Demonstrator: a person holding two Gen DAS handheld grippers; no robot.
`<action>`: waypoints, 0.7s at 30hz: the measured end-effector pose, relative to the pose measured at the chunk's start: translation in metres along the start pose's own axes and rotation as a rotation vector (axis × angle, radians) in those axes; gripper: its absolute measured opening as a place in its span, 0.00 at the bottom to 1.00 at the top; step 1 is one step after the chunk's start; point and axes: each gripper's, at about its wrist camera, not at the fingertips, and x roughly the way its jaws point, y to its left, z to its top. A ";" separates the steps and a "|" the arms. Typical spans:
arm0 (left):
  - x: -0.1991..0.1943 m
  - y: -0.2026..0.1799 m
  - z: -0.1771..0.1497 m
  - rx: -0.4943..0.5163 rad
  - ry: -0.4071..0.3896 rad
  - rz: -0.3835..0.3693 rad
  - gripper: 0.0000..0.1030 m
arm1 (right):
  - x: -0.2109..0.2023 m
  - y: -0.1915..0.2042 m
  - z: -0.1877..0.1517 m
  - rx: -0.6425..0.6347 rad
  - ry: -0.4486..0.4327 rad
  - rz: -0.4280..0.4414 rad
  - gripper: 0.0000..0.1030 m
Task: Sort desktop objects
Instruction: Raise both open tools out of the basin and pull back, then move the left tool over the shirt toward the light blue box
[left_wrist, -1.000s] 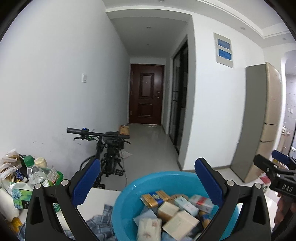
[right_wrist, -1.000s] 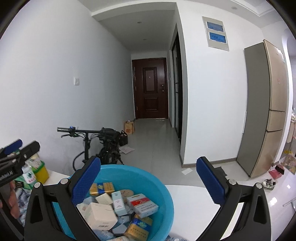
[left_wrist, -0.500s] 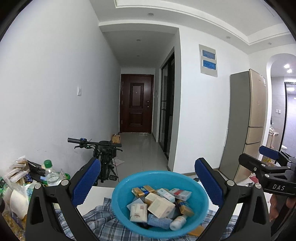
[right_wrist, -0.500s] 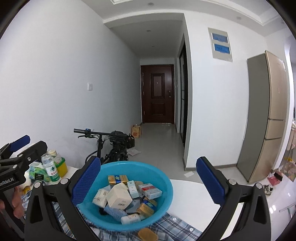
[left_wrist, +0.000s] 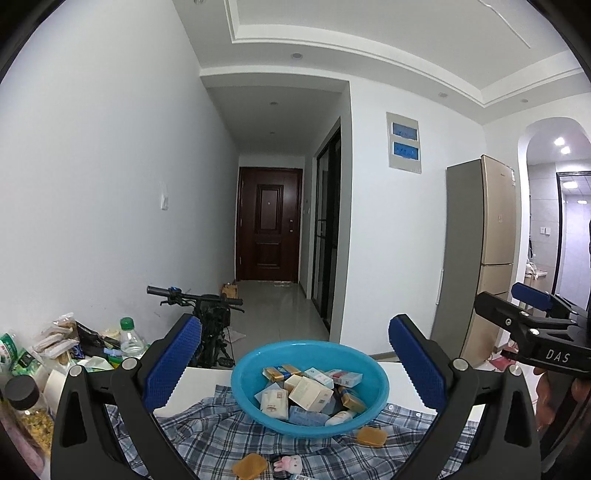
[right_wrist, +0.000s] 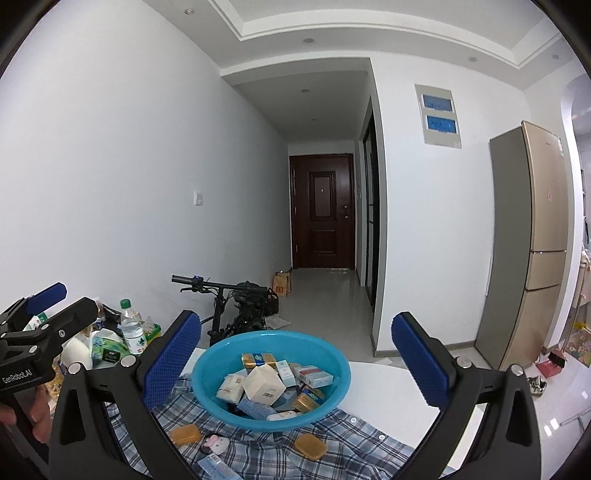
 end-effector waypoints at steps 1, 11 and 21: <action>-0.004 0.000 0.000 0.001 -0.003 0.001 1.00 | -0.003 0.001 0.000 0.000 -0.004 0.001 1.00; -0.025 -0.002 -0.005 -0.016 -0.021 0.011 1.00 | -0.020 0.003 -0.008 0.010 -0.008 0.011 1.00; -0.039 0.009 -0.040 -0.072 -0.050 -0.031 1.00 | -0.025 -0.001 -0.035 0.055 -0.008 0.042 1.00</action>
